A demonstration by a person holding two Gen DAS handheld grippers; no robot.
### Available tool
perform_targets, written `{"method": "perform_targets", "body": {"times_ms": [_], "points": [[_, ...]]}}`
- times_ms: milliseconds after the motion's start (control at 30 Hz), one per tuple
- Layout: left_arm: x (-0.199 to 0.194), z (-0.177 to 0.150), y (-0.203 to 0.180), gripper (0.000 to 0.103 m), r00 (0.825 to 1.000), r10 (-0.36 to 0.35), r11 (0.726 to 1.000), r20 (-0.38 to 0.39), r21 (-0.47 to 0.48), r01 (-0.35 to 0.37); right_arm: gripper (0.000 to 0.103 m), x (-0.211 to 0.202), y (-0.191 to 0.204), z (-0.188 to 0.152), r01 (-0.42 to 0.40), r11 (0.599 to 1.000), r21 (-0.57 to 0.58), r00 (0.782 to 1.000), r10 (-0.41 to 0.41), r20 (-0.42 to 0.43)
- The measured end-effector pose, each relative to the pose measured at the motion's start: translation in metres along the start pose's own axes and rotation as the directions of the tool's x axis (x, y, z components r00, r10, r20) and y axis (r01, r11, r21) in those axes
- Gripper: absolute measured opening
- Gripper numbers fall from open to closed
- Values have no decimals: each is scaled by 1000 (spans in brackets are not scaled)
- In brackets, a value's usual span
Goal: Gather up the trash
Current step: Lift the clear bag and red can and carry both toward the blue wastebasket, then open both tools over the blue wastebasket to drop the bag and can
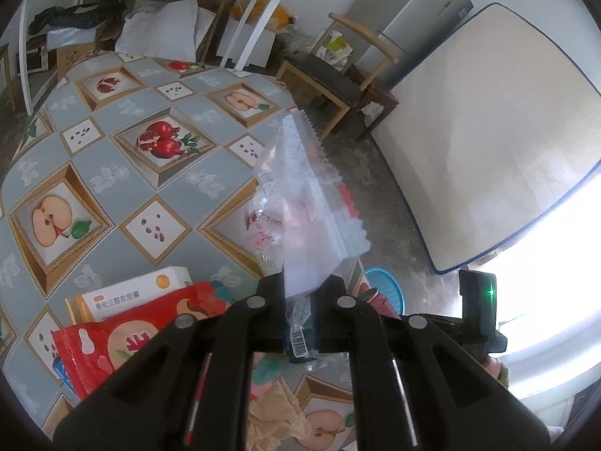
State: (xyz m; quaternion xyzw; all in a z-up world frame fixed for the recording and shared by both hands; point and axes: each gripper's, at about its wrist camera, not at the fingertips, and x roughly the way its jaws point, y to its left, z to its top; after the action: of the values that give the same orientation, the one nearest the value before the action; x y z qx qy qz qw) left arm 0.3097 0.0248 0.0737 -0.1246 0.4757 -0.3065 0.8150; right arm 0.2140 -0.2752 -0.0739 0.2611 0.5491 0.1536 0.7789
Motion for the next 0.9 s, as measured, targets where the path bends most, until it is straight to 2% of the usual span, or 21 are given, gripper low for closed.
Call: {"method": "perform_targets", "body": {"times_ms": [200, 567, 733, 900], "points": [[-6, 2, -12, 6, 1000, -23, 1000, 15, 15, 23, 63, -17, -20, -6, -70, 995, 77, 996, 65, 58], [-18, 5, -39, 6, 997, -66, 997, 41, 50, 64, 63, -38, -39, -12, -145, 982, 123, 984, 130, 122], [-15, 2, -68, 6, 993, -116, 988, 18, 102, 113, 63, -66, -48, -23, -184, 973, 139, 968, 154, 197], [18, -5, -113, 6, 981, -177, 969, -75, 163, 187, 63, -109, -76, -55, -214, 956, 198, 940, 147, 309]]}}
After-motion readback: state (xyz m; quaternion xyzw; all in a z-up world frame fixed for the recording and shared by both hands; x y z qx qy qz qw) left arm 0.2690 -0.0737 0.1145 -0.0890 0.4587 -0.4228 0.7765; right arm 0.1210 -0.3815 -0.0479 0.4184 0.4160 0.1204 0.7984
